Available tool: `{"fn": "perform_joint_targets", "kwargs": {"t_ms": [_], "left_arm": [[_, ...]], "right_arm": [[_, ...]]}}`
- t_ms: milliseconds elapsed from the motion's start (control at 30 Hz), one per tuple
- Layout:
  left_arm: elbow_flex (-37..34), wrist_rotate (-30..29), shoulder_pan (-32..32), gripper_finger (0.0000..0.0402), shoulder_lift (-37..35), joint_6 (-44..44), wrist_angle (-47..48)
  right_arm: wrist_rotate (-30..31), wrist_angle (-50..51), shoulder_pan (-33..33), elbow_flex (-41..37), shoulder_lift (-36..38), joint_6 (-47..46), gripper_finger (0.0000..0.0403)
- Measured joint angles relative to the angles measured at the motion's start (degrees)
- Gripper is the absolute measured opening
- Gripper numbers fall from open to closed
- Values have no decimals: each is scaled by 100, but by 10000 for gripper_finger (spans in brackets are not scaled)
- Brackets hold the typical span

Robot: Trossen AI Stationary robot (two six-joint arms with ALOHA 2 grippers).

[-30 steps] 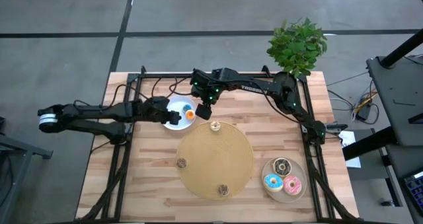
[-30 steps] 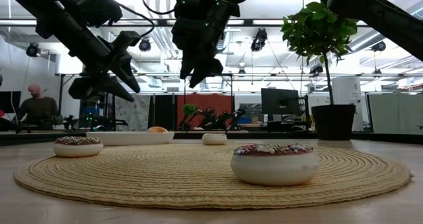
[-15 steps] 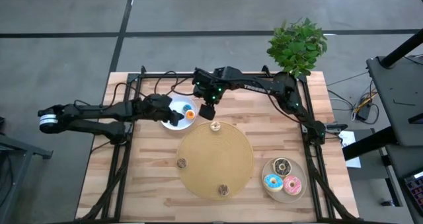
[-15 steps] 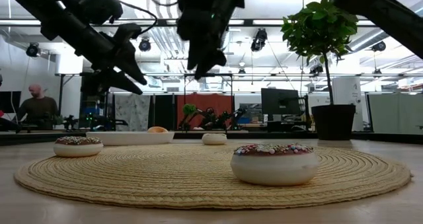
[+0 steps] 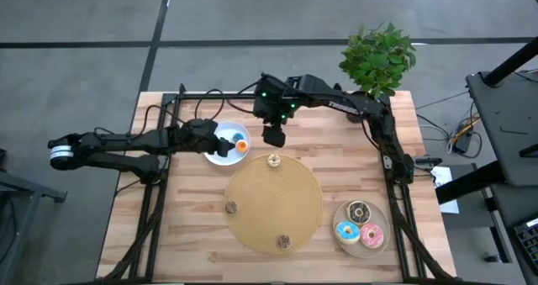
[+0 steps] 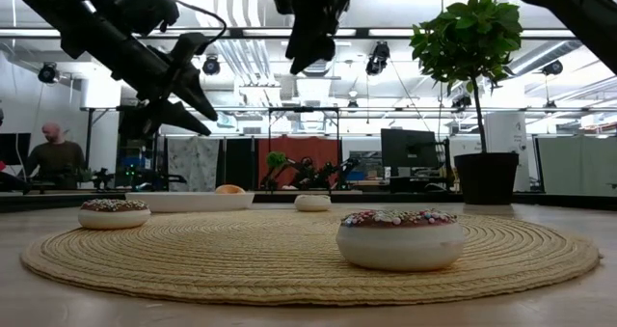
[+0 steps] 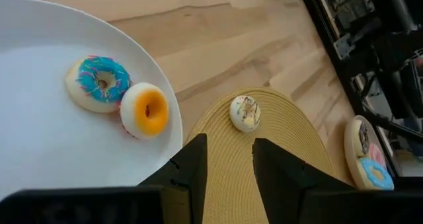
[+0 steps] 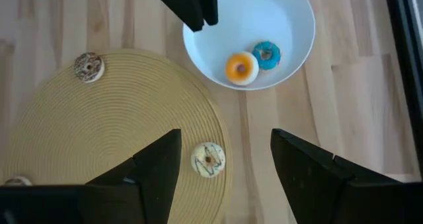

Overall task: Pick & Place donuts
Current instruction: Put the small brown donut into the white plate

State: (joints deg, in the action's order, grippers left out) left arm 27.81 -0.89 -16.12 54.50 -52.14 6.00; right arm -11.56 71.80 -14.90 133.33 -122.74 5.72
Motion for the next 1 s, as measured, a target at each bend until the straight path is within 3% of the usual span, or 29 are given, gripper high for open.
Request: {"fn": "perform_joint_targets", "kwargs": {"t_ms": [133, 467, 600, 833, 1000], "left_arm": [[0, 32, 0, 110, 0, 251, 0], [0, 535, -2, 208, 0, 903, -1], [0, 1110, 6, 213, 0, 978, 2], [0, 2665, 90, 213, 2, 925, -149], [58, 2880, 313, 213, -11, 1231, -206]], "right_arm": [[2, 78, 4, -12, 142, -275, 224], [149, 307, 106, -49, 461, -501, 224], [173, 345, 193, -187, 565, -533, 224], [170, 363, 518, -481, 601, -746, 224], [431, 354, 769, -700, 601, -953, 224]]}}
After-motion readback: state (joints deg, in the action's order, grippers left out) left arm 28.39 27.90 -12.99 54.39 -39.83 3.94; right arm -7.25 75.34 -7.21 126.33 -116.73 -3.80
